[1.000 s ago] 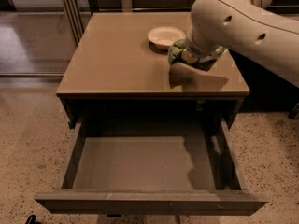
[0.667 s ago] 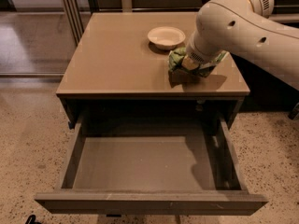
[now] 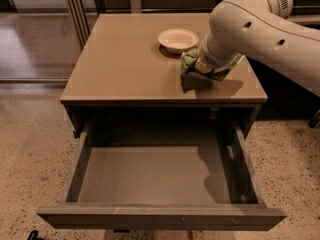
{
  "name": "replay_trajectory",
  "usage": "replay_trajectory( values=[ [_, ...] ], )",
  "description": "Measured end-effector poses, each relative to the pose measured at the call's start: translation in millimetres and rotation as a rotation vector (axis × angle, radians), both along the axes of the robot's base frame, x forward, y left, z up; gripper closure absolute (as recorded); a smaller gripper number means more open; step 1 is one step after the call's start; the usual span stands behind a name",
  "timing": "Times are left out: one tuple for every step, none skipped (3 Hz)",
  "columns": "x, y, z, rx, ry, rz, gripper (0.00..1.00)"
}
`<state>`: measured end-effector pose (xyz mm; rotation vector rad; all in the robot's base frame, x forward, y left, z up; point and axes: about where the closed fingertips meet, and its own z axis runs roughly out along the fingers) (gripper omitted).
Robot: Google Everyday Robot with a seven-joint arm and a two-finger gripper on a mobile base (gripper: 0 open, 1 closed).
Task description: Pick green jalapeno chip bag from top drawer and place on counter
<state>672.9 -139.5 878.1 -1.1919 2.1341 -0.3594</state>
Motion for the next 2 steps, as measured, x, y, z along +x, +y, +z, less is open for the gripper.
replay_trajectory(
  values=[
    [0.0,0.0,0.0,0.000,0.000,0.000,0.21],
    [0.0,0.0,0.0,0.000,0.000,0.000,0.00]
  ],
)
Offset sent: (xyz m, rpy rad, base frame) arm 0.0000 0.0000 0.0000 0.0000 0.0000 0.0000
